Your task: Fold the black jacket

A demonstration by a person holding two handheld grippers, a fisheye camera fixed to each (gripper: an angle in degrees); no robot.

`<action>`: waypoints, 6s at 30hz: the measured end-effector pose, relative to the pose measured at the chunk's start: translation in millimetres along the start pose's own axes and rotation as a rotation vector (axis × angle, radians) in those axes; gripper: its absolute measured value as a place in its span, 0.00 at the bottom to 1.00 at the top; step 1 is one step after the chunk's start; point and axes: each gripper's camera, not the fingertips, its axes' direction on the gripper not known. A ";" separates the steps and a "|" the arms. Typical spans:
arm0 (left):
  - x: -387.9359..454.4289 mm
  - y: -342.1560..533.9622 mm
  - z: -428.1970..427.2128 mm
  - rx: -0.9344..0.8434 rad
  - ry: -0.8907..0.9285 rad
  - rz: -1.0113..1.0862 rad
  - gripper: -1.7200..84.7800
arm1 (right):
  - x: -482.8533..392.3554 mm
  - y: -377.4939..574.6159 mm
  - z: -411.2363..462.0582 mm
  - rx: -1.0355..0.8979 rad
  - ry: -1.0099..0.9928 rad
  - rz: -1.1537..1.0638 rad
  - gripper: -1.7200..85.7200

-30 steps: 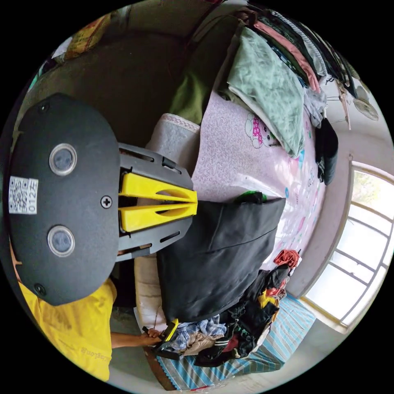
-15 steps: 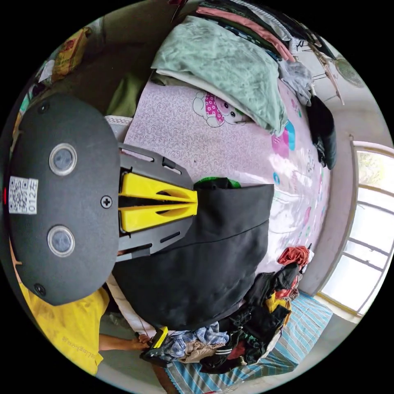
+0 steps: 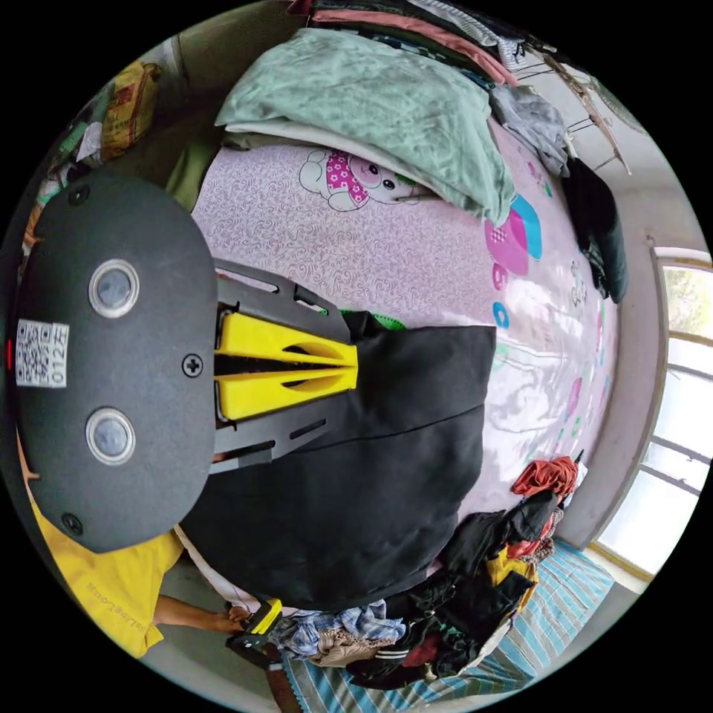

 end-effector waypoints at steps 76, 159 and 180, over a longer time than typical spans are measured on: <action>252.7 22.6 -208.5 0.199 0.088 0.411 0.02 | -32.4 1.4 -5.7 0.031 0.012 -0.019 0.02; 305.5 223.2 -289.5 0.235 -0.085 0.685 0.12 | -291.3 60.5 44.9 0.048 0.208 -0.513 0.12; 365.2 203.0 -142.3 0.182 -0.153 0.759 0.09 | -159.4 35.8 42.0 0.002 0.018 -0.293 0.06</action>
